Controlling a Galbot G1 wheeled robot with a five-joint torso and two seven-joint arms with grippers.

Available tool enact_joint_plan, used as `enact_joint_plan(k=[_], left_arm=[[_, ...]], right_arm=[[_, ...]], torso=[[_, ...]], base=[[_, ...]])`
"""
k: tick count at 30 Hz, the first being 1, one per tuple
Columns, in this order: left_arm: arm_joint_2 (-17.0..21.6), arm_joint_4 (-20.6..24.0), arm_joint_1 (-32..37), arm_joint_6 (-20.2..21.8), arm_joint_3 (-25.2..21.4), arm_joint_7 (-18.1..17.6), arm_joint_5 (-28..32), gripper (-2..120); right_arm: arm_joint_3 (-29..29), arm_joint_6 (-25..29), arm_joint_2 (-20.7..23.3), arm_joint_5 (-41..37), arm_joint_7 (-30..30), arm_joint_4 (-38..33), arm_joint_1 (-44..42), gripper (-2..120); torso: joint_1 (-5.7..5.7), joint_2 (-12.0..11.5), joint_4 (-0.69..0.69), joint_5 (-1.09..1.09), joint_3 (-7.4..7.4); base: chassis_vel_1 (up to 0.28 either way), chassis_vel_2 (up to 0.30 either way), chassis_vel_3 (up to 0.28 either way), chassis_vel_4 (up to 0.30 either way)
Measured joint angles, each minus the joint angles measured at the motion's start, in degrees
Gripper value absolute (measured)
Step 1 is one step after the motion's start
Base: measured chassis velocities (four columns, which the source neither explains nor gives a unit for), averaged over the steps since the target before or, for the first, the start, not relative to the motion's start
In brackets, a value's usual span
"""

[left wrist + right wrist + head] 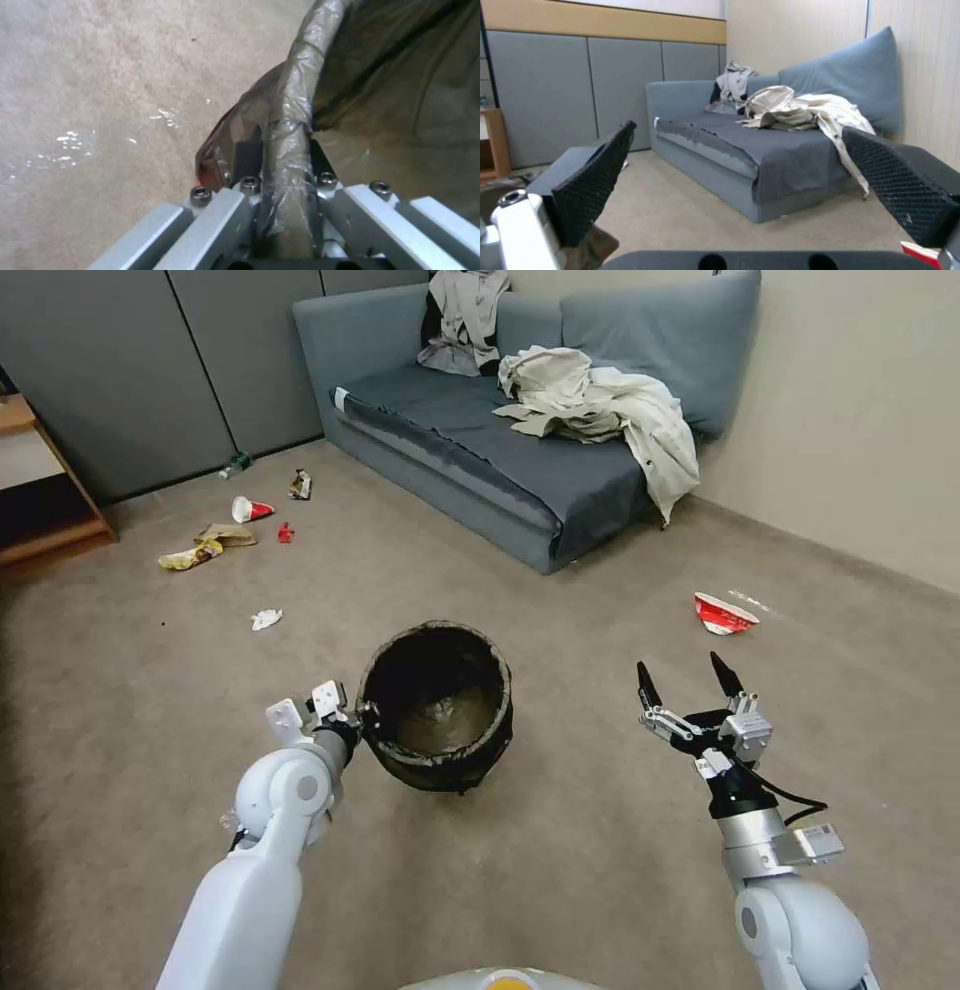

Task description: Pick up the trash can from the floor.

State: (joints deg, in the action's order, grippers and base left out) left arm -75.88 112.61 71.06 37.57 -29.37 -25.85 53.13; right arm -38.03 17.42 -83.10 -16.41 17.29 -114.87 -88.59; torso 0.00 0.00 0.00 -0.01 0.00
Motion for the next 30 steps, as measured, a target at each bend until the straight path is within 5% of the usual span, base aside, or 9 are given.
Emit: enact_joint_plan(k=[11,30], left_arm=[[1.9,10.1,5.4,2.1,-3.3,0.0,1.0,1],[1.3,10.7,5.9,2.3,-3.8,-0.1,0.8,1]], right_arm=[[0.1,-0.1,0.2,-0.2,0.0,-1.0,-0.2,100],[0.2,-0.4,0.5,-0.2,0.3,-1.9,-0.6,100]], torso=[[0.0,0.0,0.0,0.01,0.0],[0.0,0.0,0.0,0.02,0.0]], base=[[0.0,0.0,0.0,0.0],[0.0,0.0,0.0,0.0]])
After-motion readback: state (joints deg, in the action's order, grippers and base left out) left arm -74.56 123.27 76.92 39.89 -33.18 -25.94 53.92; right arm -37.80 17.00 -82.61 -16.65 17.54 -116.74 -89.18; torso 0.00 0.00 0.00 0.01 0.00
